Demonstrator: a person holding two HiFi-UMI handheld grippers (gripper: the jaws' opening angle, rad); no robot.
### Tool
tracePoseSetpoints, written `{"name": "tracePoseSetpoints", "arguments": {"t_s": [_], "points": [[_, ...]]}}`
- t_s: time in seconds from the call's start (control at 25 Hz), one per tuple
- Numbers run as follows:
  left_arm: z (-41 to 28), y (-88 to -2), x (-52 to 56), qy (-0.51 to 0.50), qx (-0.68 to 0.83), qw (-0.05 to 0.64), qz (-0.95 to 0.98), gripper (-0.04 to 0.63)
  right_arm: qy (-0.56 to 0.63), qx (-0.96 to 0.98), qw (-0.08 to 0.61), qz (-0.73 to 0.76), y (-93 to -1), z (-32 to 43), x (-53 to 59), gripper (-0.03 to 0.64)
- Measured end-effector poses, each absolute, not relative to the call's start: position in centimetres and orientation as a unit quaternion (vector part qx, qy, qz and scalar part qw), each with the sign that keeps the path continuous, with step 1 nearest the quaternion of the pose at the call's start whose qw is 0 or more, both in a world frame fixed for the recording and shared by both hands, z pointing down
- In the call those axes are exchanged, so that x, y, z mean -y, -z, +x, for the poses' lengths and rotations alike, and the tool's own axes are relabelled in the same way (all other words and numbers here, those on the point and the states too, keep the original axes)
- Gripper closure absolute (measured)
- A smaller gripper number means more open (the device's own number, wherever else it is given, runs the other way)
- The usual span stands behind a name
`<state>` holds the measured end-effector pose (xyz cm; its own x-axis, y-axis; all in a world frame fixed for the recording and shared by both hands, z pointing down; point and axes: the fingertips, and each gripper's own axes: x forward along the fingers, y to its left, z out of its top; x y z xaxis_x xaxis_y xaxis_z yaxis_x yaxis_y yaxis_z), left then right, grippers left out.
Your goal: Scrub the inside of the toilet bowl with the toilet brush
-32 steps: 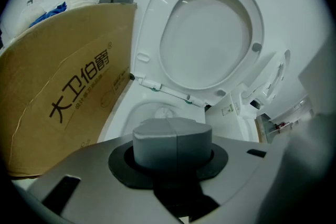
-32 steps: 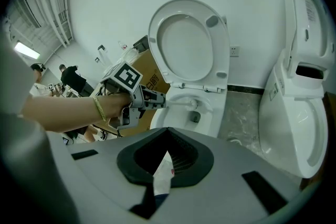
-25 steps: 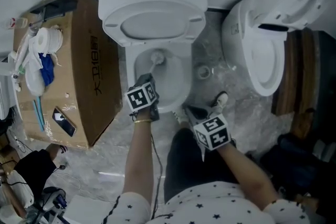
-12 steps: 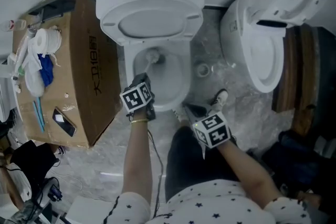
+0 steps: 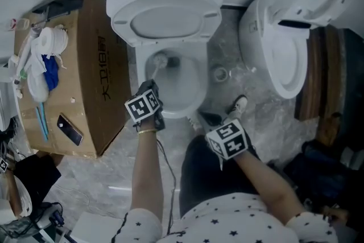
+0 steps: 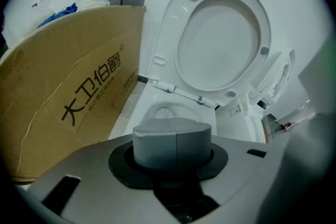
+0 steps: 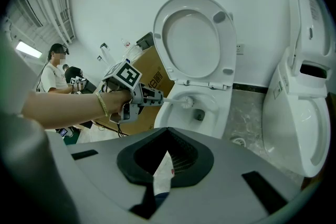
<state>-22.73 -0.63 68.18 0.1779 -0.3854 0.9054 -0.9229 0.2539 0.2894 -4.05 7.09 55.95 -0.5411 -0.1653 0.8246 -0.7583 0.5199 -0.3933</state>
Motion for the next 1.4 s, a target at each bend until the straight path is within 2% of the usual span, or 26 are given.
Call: {"name": "tracePoseSetpoints", "arguments": {"t_s": [1.4], "points": [[-24.5,-67.3,-7.3,-0.243,0.614,0.541,0.521,0.448,-0.365,0.807,0.383,0.262,-54.8,-4.9,-8.4,0.611]]}}
